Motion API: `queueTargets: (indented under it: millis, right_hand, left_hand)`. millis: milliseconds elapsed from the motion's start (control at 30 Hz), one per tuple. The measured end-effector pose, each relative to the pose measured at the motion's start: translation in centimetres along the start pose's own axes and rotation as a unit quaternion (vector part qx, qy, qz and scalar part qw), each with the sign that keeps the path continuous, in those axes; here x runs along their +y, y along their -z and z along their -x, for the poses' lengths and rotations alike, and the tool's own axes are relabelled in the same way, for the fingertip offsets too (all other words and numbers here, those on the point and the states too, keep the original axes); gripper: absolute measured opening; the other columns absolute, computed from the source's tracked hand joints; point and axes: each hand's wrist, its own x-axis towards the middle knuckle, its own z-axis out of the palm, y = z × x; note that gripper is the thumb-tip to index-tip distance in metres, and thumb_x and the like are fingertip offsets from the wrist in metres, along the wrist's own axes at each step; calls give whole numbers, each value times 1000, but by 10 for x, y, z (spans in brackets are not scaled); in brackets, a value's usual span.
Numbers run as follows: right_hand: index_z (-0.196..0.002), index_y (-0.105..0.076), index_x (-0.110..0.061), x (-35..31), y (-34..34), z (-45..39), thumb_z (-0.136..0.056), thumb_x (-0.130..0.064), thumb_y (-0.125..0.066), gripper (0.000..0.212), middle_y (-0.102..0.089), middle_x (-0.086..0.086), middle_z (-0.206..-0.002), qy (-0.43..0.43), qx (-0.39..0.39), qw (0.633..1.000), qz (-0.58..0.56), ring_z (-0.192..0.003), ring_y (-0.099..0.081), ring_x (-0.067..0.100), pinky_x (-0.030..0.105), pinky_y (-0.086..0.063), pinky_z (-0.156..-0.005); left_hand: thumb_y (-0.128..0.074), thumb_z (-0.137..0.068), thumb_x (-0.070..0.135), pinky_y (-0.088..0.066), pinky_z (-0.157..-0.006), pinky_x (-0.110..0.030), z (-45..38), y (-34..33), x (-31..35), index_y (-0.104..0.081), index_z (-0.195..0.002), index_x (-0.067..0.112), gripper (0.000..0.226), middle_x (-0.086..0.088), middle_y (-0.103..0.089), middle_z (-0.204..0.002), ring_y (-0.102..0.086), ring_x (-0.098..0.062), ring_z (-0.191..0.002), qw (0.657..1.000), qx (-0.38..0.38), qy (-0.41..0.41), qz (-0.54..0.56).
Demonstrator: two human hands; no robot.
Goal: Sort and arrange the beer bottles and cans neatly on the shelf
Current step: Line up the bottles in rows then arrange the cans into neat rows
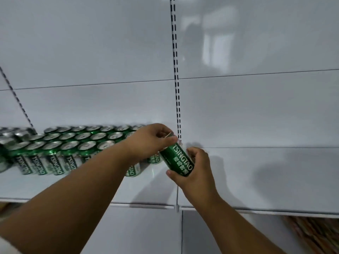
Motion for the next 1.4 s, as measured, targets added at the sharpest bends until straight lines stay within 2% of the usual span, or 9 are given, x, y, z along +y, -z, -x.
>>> queueTargets:
  millis: [200, 300, 433, 567, 700, 1033, 1133, 1267, 1400]
  right_hand:
    - [-118, -55, -35, -19, -49, -4, -84, -18, -76, 43, -71, -12, -110, -99, -221, 956, -164, -103, -67, 5, 39, -53, -98]
    - [-114, -61, -28, -24, -67, -3, -79, -17, -81, 42, -74, -9, -104, -94, -181, 966, -161, -97, -70, 8, 38, -57, -92]
    - [-109, -57, -31, -26, -88, -3, -66, -31, -90, 55, -69, -13, -101, -78, -47, 992, -85, -90, -69, 2, 18, -57, -75]
    - [-109, -51, -33, -20, -102, -6, -61, -40, -90, 62, -58, -13, -109, -61, 25, 998, -7, -94, -63, 2, 17, -54, -76]
    - [-109, -51, -35, -9, -98, -12, -64, -42, -89, 58, -62, -13, -109, -87, -4, 996, -24, -91, -64, -2, 16, -53, -73]
    - [-108, -51, -36, 2, -92, -32, -78, -31, -81, 43, -60, -22, -102, -81, -73, 994, 23, -93, -52, -16, 7, -40, -72]
    - [-104, -53, -32, 6, -101, -35, -75, -28, -84, 42, -61, -20, -95, -99, -59, 993, 25, -85, -56, -10, 8, -40, -64]
    - [-100, -53, -32, 15, -113, -36, -70, -30, -87, 45, -66, -15, -94, -114, -57, 991, 30, -85, -65, 2, 23, -53, -72]
    - [-101, -52, -34, 16, -110, -37, -72, -29, -85, 43, -65, -16, -96, -116, -85, 989, 28, -88, -64, 1, 22, -53, -74]
  left_hand:
    - [-74, -84, 6, -58, -77, -26, 9, 68, -23, -66, -116, 31, 42, 7, -73, -106, -71, -11, -92, 982, -159, -71, -78]
    - [-71, -86, 7, -58, -82, -29, 5, 82, -32, -63, -123, 27, 43, 7, -71, -110, -70, -13, -97, 979, -181, -75, -63]
    - [-64, -90, 43, -51, -94, -37, -13, 89, -41, -55, -134, 35, 46, 10, -60, -123, -61, -11, -105, 940, -119, -125, -293]
    - [-62, -91, 44, -48, -93, -36, -31, 87, -43, -55, -135, 32, 46, 7, -61, -123, -58, -14, -106, 915, -156, -121, -352]
    - [-63, -91, 44, -40, -79, -22, -45, 82, -38, -57, -130, 32, 40, 15, -59, -110, -56, -10, -105, 917, -169, -127, -337]
    - [-71, -83, 10, -40, -84, -20, -67, 74, -41, -59, -126, 36, 52, 19, -51, -111, -52, -5, -100, 890, -246, -151, -352]
    - [-70, -81, 7, -42, -83, -17, -70, 70, -47, -59, -126, 35, 54, 18, -52, -113, -52, -5, -100, 881, -248, -156, -371]
    - [-68, -78, 7, -52, -95, -36, -74, 70, -61, -59, -122, 40, 56, 14, -61, -119, -59, -11, -106, 878, -254, -140, -381]
    - [-66, -81, 7, -46, -91, -25, -73, 67, -67, -57, -128, 37, 57, 15, -58, -122, -54, -7, -108, 888, -247, -143, -361]
